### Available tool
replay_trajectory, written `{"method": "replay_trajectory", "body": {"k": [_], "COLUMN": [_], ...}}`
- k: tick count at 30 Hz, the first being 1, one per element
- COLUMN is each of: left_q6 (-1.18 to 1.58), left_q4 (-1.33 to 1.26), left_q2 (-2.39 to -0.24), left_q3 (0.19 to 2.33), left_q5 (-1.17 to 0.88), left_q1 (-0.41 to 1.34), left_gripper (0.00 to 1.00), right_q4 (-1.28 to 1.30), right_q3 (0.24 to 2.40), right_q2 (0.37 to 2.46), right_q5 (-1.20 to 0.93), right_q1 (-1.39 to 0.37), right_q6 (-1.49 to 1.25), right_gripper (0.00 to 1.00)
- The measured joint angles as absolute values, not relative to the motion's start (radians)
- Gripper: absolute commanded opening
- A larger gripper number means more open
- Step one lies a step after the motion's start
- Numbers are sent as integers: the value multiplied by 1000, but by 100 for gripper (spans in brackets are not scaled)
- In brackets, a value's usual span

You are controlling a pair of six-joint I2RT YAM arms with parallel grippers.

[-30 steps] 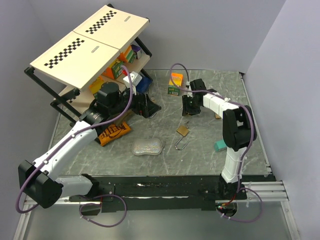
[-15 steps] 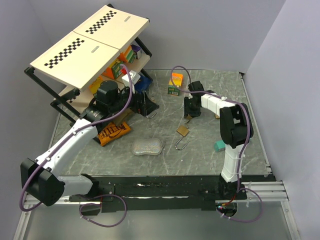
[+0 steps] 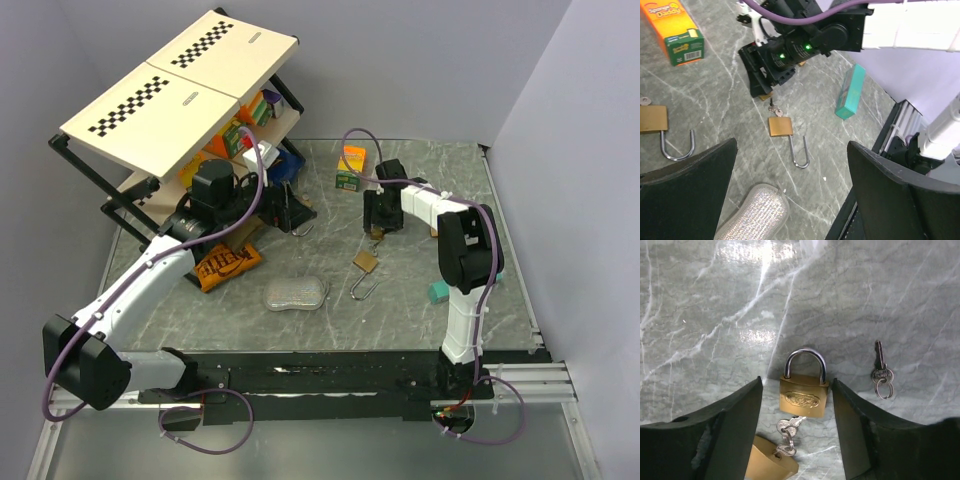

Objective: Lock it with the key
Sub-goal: Place the lock at the center of the board, then pick up the lock from the center of the board.

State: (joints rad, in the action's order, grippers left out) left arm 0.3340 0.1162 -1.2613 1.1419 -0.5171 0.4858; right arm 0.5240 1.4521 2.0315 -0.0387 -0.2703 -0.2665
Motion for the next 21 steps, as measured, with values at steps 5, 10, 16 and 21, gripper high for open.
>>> {"method": "replay_trajectory", "body": {"k": [5, 10, 16, 21], "left_q6": [313, 267, 245, 249], "left_q4": [119, 126, 141, 139], "left_q2": [-1262, -1266, -1273, -1272], "left_q3": [1142, 1142, 1142, 1135], "left_q5": [-565, -636, -677, -705], "left_q1": [485, 485, 485, 483], "left_gripper": [96, 96, 96, 96], "right_q4": [521, 509, 547, 637], "right_q3": [1449, 1402, 1367, 1337], "right_q2": [2010, 1866, 1691, 1672], "right_q5": [-70, -160, -327, -385], "right_q1": [-270, -270, -271, -296], "right_q6": [-231, -125, 72, 220], "right_gripper": [86, 86, 81, 78]}}
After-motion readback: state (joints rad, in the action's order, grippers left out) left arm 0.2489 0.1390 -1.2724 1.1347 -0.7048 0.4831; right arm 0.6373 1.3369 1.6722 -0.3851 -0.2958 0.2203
